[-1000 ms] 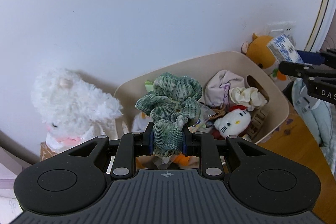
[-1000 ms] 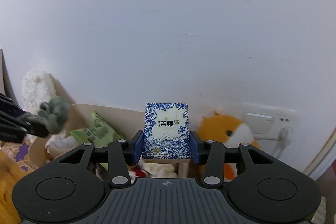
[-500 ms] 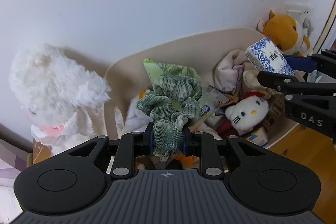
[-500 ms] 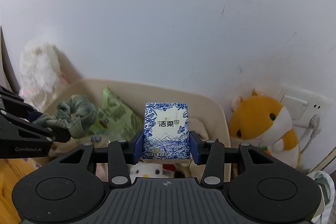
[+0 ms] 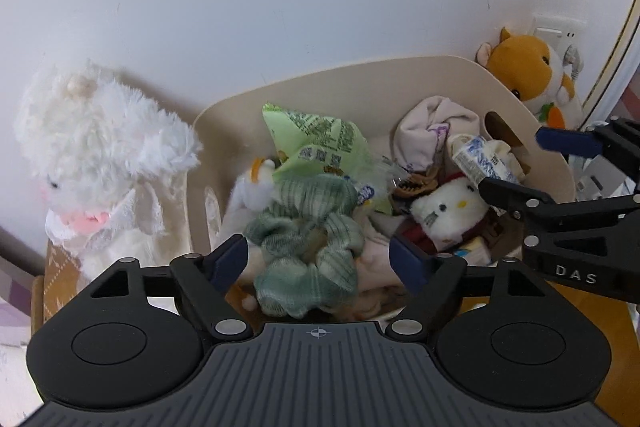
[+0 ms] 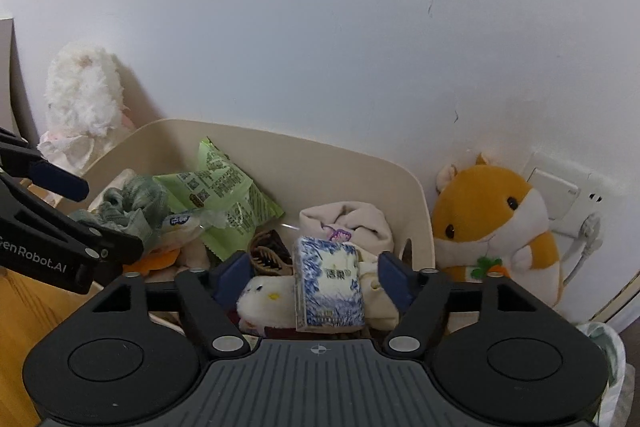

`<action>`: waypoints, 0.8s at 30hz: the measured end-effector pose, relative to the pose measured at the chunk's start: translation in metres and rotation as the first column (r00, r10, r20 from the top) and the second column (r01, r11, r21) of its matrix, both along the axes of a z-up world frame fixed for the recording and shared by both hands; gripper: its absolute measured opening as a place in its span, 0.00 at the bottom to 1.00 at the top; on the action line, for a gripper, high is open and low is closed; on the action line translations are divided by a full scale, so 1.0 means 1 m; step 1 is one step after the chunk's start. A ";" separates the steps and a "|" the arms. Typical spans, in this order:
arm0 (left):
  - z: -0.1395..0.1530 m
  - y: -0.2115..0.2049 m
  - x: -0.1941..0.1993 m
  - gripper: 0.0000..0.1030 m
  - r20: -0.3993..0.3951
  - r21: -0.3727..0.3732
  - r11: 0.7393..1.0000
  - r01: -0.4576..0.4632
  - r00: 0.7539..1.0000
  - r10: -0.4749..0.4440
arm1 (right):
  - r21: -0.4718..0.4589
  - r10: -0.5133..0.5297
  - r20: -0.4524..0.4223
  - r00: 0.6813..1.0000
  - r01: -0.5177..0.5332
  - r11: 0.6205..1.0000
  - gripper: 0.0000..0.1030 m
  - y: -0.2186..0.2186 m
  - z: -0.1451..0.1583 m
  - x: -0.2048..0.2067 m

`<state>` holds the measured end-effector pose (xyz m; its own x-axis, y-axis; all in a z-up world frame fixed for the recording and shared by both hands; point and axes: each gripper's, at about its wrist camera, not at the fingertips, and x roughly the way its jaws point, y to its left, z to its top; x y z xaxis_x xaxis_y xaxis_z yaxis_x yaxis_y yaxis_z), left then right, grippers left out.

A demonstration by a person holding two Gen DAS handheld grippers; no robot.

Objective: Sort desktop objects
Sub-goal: 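Open the left tool over the basket while the right tool releases the tissue pack inside, then withdraw both tools from the basket back toward the table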

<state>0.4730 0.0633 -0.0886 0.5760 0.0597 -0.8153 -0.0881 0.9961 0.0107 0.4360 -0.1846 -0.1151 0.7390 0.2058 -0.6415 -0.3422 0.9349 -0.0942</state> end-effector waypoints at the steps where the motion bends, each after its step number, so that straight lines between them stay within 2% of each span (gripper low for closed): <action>1: 0.000 0.000 -0.002 0.77 0.000 0.007 1.000 -0.002 1.000 0.002 | 0.002 0.001 0.009 1.000 -0.001 1.000 0.80 -0.001 0.003 -0.002; 2: 0.001 -0.001 -0.004 0.78 0.001 0.013 1.000 -0.004 1.000 0.004 | 0.004 -0.001 0.016 1.000 0.001 1.000 0.89 -0.001 0.005 -0.004; 5: 0.002 0.000 -0.010 0.79 0.003 0.001 1.000 -0.017 1.000 0.017 | 0.041 -0.026 0.042 0.999 0.024 0.999 1.00 -0.006 0.013 -0.014; 7: 0.003 0.001 -0.016 0.80 0.013 -0.010 1.000 -0.019 1.000 0.019 | 0.076 -0.034 0.044 0.998 0.031 0.997 1.00 -0.009 0.018 -0.020; 10: 0.007 -0.001 -0.026 0.80 0.029 0.000 1.000 -0.023 0.999 0.023 | 0.078 -0.030 0.053 0.998 0.026 0.997 1.00 -0.011 0.023 -0.029; 13: 0.013 -0.001 -0.039 0.80 0.054 -0.040 0.999 -0.027 0.998 0.029 | 0.090 -0.032 0.049 0.998 0.028 0.996 1.00 -0.015 0.025 -0.040; 15: 0.016 -0.002 -0.048 0.80 0.063 -0.058 0.998 -0.016 0.998 0.020 | 0.111 -0.035 0.044 0.998 0.030 0.993 1.00 -0.018 0.026 -0.049; 17: 0.016 -0.005 -0.058 0.81 0.067 -0.045 0.999 0.008 0.998 -0.005 | 0.119 -0.029 0.036 0.999 0.024 0.993 1.00 -0.021 0.026 -0.057; 24: 0.007 -0.014 -0.102 0.81 0.036 -0.035 0.998 0.054 0.998 -0.052 | 0.079 0.039 0.006 0.999 -0.039 0.996 1.00 -0.035 0.020 -0.090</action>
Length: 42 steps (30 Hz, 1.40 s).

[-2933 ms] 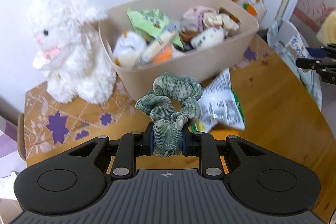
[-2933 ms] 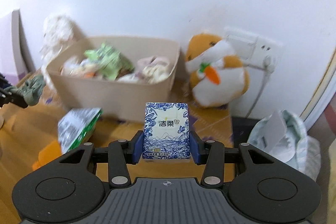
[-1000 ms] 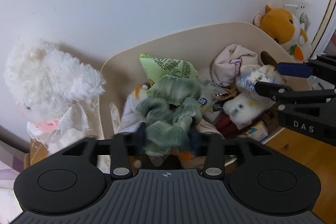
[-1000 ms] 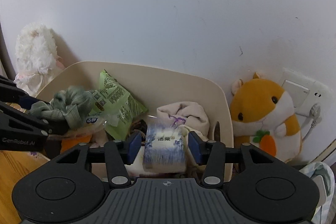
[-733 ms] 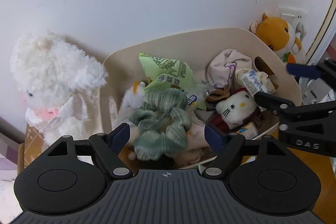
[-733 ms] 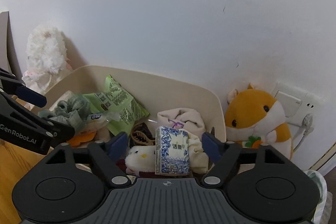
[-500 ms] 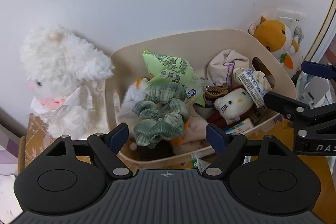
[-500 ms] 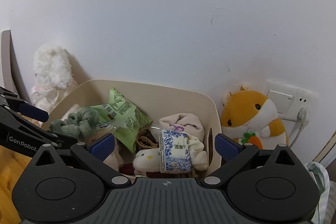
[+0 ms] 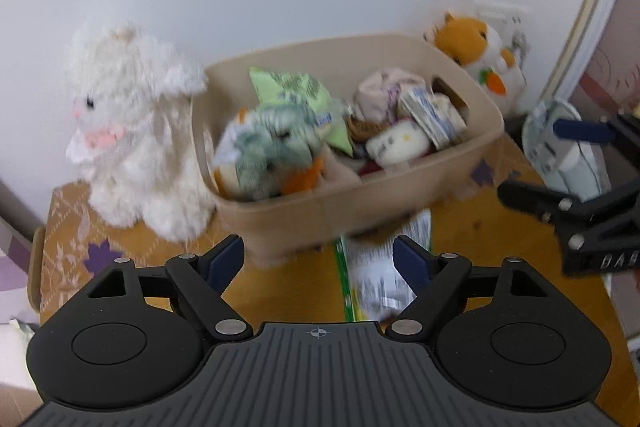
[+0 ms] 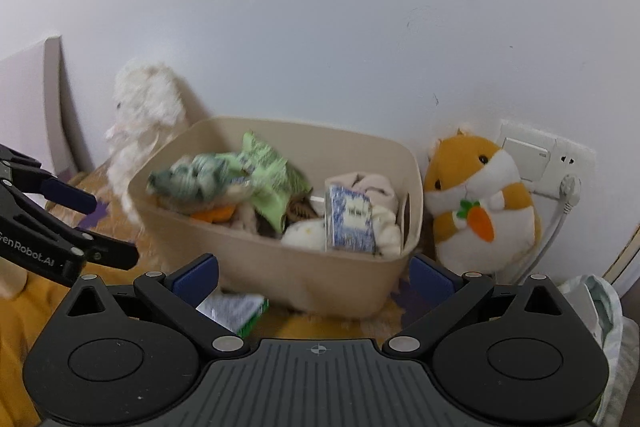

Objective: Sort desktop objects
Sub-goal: 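Withdraw both tools from the basket back toward the table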

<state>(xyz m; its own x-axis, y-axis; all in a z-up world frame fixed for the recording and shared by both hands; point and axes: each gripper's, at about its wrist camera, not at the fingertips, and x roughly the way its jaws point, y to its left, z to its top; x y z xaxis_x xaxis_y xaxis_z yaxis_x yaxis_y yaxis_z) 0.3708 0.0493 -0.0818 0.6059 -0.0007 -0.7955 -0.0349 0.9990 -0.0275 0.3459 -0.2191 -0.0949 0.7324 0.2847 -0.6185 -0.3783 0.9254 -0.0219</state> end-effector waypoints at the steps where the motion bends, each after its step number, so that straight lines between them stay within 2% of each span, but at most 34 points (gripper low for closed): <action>1: -0.003 -0.003 -0.006 0.81 -0.007 0.010 1.000 0.009 1.000 -0.008 | -0.004 0.003 -0.003 1.000 -0.003 1.000 1.00 -0.003 -0.001 -0.004; 4: -0.013 -0.012 -0.022 0.81 -0.033 0.027 0.999 0.040 0.999 -0.039 | -0.010 0.005 -0.012 1.000 -0.006 1.000 1.00 -0.011 -0.004 -0.017; 12: -0.034 -0.034 -0.048 0.81 -0.091 -0.019 0.996 0.088 0.992 -0.089 | -0.036 0.003 -0.053 0.999 -0.005 0.999 1.00 -0.021 -0.018 -0.042; 21: -0.064 -0.067 -0.054 0.81 -0.165 -0.048 0.993 0.104 0.980 -0.111 | -0.046 0.009 -0.096 0.995 -0.014 0.999 1.00 -0.018 -0.037 -0.059; 24: -0.079 -0.072 -0.050 0.81 -0.195 -0.038 0.996 0.079 0.977 -0.085 | -0.036 0.000 -0.112 0.994 -0.004 0.999 1.00 -0.014 -0.044 -0.060; 28: -0.096 -0.067 -0.039 0.81 -0.235 -0.076 0.997 0.003 0.972 -0.021 | -0.031 0.001 -0.124 0.992 -0.005 0.999 1.00 -0.007 -0.052 -0.062; 38: -0.115 -0.051 -0.028 0.81 -0.257 -0.068 0.993 -0.098 0.963 0.077 | -0.001 -0.004 -0.143 0.990 0.004 1.000 1.00 0.011 -0.064 -0.054; 42: -0.119 -0.036 -0.030 0.81 -0.272 -0.106 0.979 -0.172 0.952 0.138 | -0.006 0.014 -0.143 0.990 -0.015 1.000 1.00 0.023 -0.067 -0.050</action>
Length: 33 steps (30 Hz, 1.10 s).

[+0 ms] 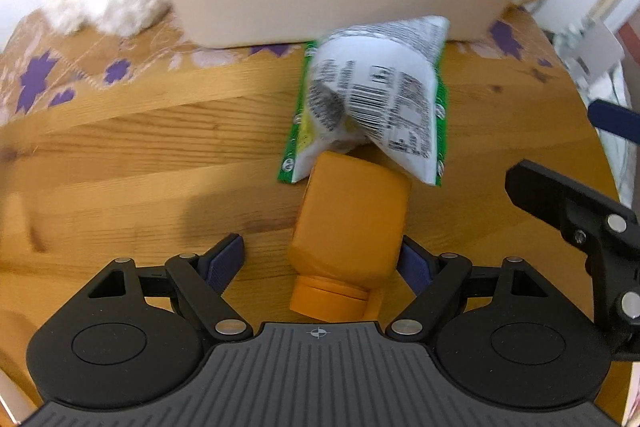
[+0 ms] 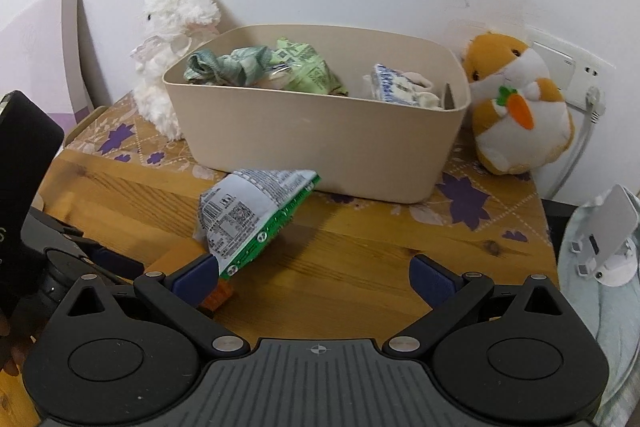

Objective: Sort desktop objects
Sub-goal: 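Grasp the orange medicine bottle with the left tool while the right tool grips the green-and-white snack bag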

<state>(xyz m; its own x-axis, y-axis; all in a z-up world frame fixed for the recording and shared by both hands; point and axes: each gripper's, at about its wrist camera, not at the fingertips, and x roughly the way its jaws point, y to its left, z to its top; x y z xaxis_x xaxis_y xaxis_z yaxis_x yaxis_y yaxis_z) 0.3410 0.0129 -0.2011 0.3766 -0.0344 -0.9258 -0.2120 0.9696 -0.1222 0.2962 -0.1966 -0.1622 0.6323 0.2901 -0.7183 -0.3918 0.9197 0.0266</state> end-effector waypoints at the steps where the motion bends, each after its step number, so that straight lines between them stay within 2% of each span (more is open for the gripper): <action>1: 0.000 0.002 -0.001 0.81 -0.002 0.009 1.000 -0.010 1.000 0.010 | 0.002 0.003 0.000 1.000 -0.003 1.000 1.00 0.002 -0.001 0.002; 6: -0.002 0.015 -0.009 0.81 -0.008 0.063 0.998 -0.021 1.000 0.022 | 0.030 0.010 -0.008 1.000 -0.010 1.000 1.00 0.013 -0.003 0.010; 13: -0.004 0.049 -0.020 0.81 -0.014 0.092 0.992 -0.089 0.996 0.091 | 0.094 0.001 -0.039 0.999 0.002 0.996 1.00 0.034 -0.007 0.023; 17: -0.004 0.059 -0.020 0.81 -0.018 0.093 0.990 -0.103 0.994 0.105 | 0.088 -0.016 -0.057 0.998 0.021 0.996 1.00 0.050 -0.013 0.032; 22: -0.006 0.072 -0.017 0.81 -0.019 0.092 0.988 -0.128 0.991 0.130 | 0.099 -0.088 -0.094 0.992 0.097 0.990 1.00 0.063 -0.022 0.047; 26: -0.006 0.080 -0.016 0.80 -0.017 0.096 0.988 -0.121 0.992 0.123 | 0.053 -0.117 -0.115 0.986 0.123 0.991 1.00 0.076 -0.031 0.056; 30: -0.005 0.088 -0.018 0.75 -0.004 0.096 0.989 -0.116 0.993 0.117 | 0.026 -0.132 -0.136 0.982 0.137 0.990 1.00 0.082 -0.041 0.062; 31: -0.004 0.089 -0.018 0.73 -0.001 0.097 0.989 -0.112 0.994 0.112 | 0.028 -0.136 -0.136 0.981 0.141 0.990 0.96 0.082 -0.042 0.062; 33: -0.003 0.091 -0.019 0.64 0.004 0.098 0.989 -0.110 0.994 0.110 | 0.036 -0.133 -0.145 0.980 0.140 0.990 0.90 0.081 -0.045 0.063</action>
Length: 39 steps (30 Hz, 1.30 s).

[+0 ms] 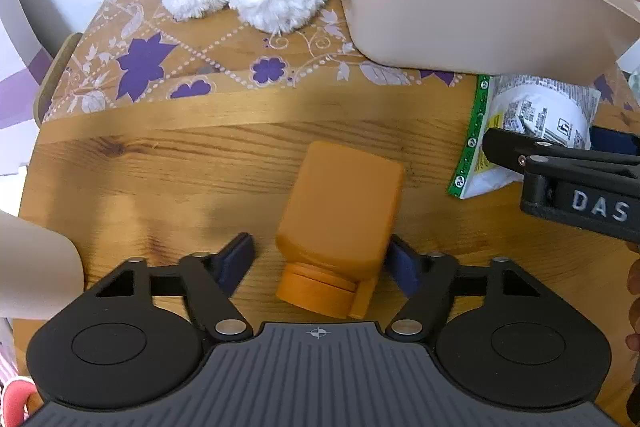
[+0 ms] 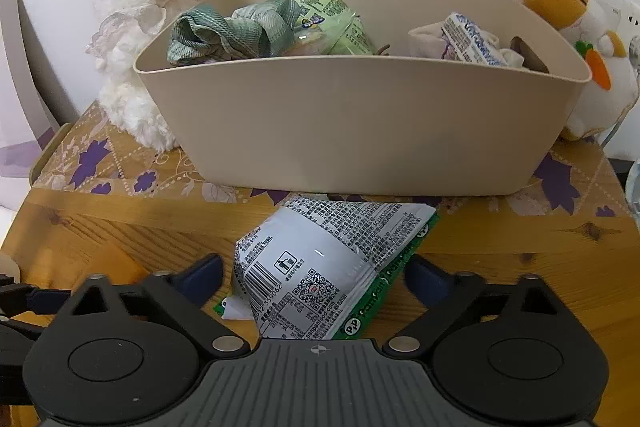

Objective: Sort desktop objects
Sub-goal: 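Grasp the orange medicine bottle with the left tool while the right tool grips the green-and-white snack bag, then carry the orange bottle with the left tool while the right tool carries the snack bag to the basket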

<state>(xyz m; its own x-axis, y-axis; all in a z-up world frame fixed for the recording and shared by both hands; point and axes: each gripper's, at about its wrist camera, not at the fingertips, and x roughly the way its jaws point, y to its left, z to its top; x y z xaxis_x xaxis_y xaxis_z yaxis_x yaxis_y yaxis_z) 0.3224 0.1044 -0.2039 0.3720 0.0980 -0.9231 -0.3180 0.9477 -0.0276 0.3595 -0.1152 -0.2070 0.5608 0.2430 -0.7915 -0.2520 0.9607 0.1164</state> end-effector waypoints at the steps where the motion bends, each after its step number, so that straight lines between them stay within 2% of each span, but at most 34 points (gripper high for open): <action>1: 0.001 0.001 0.000 0.61 0.003 0.000 1.000 0.000 1.000 0.000 | -0.002 0.011 -0.006 1.000 -0.011 1.000 0.86 0.001 -0.001 0.001; 2: 0.002 0.002 0.000 0.56 0.004 0.001 1.000 0.000 1.000 0.000 | -0.012 0.028 -0.005 1.000 -0.028 1.000 0.84 0.003 -0.001 0.001; 3: 0.002 0.003 0.000 0.55 0.004 0.001 1.000 -0.002 1.000 0.002 | -0.024 0.042 0.003 0.999 -0.042 0.999 0.84 0.004 -0.001 0.001; 5: 0.003 0.005 -0.001 0.55 0.005 -0.008 1.000 -0.012 1.000 0.012 | -0.029 0.055 0.008 0.998 -0.055 0.998 0.74 0.003 0.000 0.001; 11: 0.003 0.003 -0.008 0.55 0.015 -0.010 1.000 0.005 1.000 -0.005 | -0.020 0.059 0.023 0.998 -0.058 0.998 0.69 -0.005 0.004 -0.004; 19: 0.012 -0.005 -0.016 0.54 0.025 -0.001 0.999 0.033 0.999 -0.033 | -0.007 0.076 0.066 0.995 -0.076 0.997 0.68 -0.021 0.022 -0.021; 30: 0.058 -0.012 -0.025 0.52 0.105 0.049 0.992 0.114 0.987 -0.119 | 0.054 0.089 0.133 0.987 -0.097 0.994 0.68 -0.060 0.067 -0.042; 39: 0.084 -0.009 -0.024 0.52 0.150 0.047 0.991 0.127 0.980 -0.132 | 0.056 0.079 0.209 0.975 -0.093 0.994 0.68 -0.097 0.107 -0.049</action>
